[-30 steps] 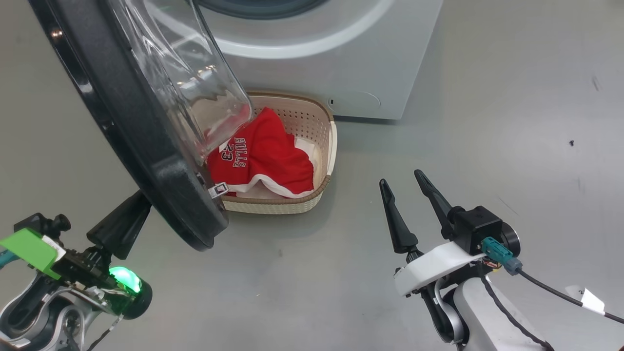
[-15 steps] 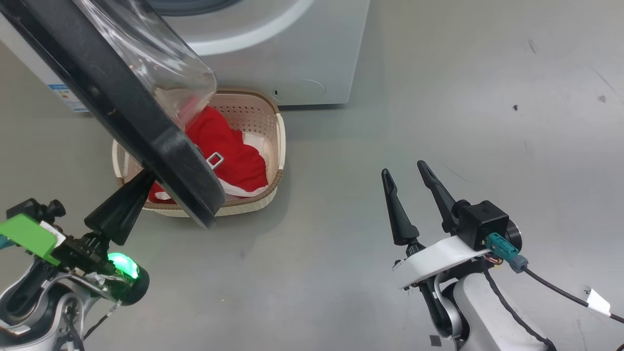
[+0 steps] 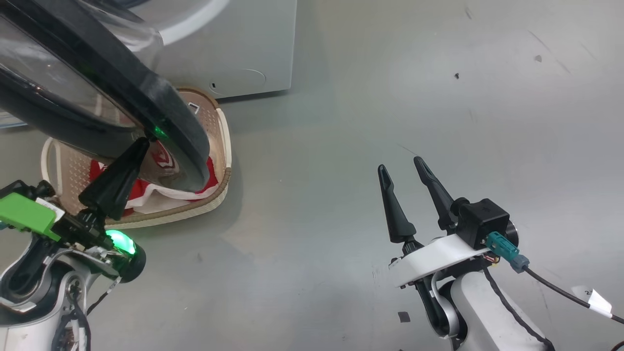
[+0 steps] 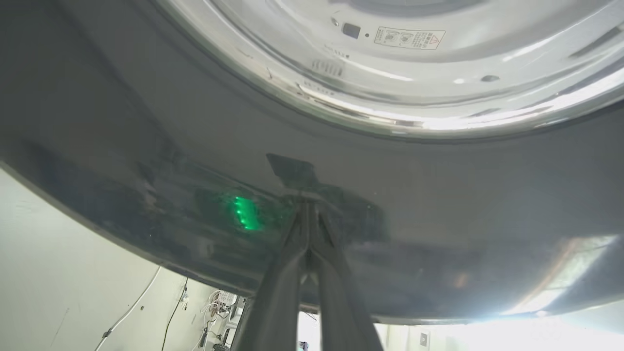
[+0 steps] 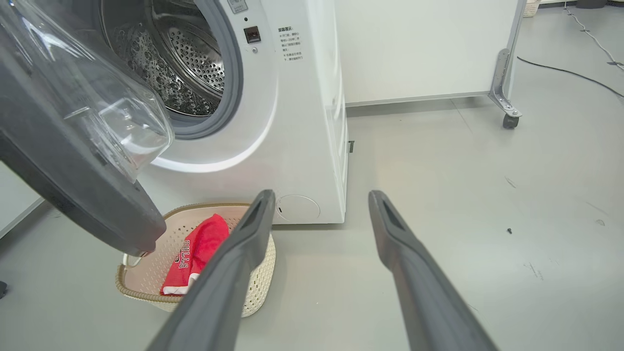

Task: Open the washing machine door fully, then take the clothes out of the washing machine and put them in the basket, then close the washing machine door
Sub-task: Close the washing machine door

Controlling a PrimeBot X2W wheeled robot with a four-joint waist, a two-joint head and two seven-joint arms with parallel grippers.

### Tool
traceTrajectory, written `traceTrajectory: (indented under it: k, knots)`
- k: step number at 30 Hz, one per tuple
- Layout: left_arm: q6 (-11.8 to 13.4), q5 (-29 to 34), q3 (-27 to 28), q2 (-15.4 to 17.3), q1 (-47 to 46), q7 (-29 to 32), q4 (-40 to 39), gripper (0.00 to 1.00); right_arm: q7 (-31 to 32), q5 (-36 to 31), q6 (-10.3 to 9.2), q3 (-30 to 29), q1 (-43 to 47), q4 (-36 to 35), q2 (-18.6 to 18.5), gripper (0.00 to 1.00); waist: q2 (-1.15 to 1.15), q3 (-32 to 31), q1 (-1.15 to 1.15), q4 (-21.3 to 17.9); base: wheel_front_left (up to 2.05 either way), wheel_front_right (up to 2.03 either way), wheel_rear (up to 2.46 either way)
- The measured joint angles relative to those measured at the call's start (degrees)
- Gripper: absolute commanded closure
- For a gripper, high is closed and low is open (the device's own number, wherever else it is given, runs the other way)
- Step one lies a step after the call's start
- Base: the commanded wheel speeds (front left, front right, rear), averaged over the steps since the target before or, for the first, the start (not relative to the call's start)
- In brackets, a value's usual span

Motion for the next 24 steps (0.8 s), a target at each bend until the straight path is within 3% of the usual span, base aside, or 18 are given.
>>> traceTrajectory:
  k: [11,24]
  knots:
    - [0.26,2.24,0.03,-2.61,-3.64,-4.75,3.22,1.0,0.0,0.8,-0.37,0.48,0.01,-1.21,0.12,0.0,0.0,1.17,0.0,-4.32,0.0,0.0,0.0]
    - [-0.51,6.2,0.46,-4.57,-9.23,-11.36,6.83,1.0,0.0,1.13,-1.29,0.11,0.06,-2.1,0.16,0.0,0.0,1.9,0.0,-5.46,0.0,0.0,0.0]
